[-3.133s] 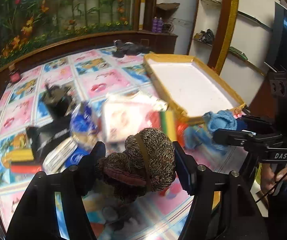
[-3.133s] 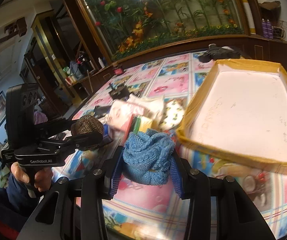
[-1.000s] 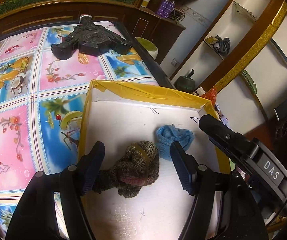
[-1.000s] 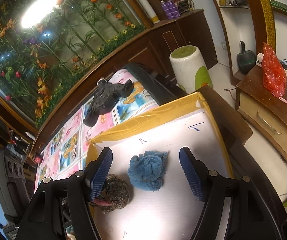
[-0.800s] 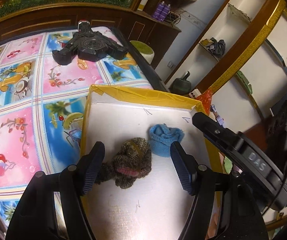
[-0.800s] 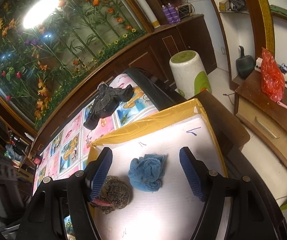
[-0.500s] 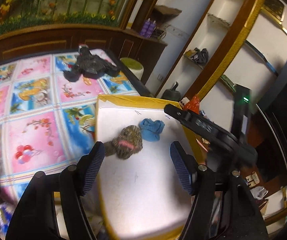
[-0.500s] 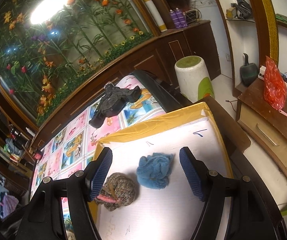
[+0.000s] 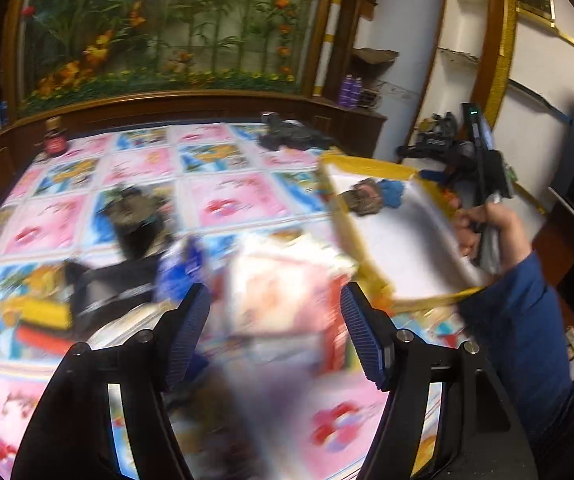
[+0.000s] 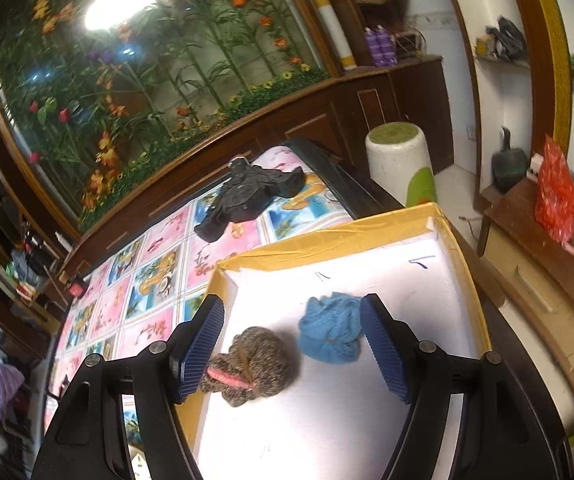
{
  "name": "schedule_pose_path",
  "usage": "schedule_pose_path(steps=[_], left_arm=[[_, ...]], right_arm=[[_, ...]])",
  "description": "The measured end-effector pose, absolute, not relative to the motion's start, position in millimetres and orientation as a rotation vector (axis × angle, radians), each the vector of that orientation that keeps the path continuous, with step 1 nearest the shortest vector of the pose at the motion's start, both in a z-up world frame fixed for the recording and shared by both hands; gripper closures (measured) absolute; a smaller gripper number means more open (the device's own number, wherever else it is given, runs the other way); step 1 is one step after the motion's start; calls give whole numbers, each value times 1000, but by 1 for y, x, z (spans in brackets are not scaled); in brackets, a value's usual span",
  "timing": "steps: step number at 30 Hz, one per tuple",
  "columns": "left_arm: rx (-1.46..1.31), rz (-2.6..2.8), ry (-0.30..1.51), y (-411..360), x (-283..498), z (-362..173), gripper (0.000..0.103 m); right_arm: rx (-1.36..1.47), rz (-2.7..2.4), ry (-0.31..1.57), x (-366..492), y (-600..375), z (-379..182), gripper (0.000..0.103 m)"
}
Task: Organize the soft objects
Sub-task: 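Move the left gripper back over the table toward the bagged sponge strips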
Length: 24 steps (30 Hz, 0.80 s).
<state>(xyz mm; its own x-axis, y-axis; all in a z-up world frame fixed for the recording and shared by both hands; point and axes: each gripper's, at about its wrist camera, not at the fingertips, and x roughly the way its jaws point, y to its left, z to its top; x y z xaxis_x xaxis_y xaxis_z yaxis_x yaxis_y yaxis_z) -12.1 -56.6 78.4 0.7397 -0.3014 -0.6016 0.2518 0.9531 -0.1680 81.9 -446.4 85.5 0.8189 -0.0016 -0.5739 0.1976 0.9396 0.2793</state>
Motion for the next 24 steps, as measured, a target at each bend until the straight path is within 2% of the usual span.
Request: schedule_pose_path(steps=[11, 14, 18, 21, 24], left_arm=[[-349, -183, 719, 52, 2, 57, 36], [-360, -138, 750, 69, 13, 52, 36], [-372, -77, 806, 95, 35, 49, 36], [-410, 25, 825, 118, 53, 43, 36], [-331, 176, 867, 126, 74, 33, 36]], right_arm=[[238, -76, 567, 81, -419, 72, 31], [213, -71, 551, 80, -413, 74, 31], [233, -59, 541, 80, -414, 71, 24], [248, -50, 552, 82, -417, 68, 24], [250, -47, 543, 78, -419, 70, 24]])
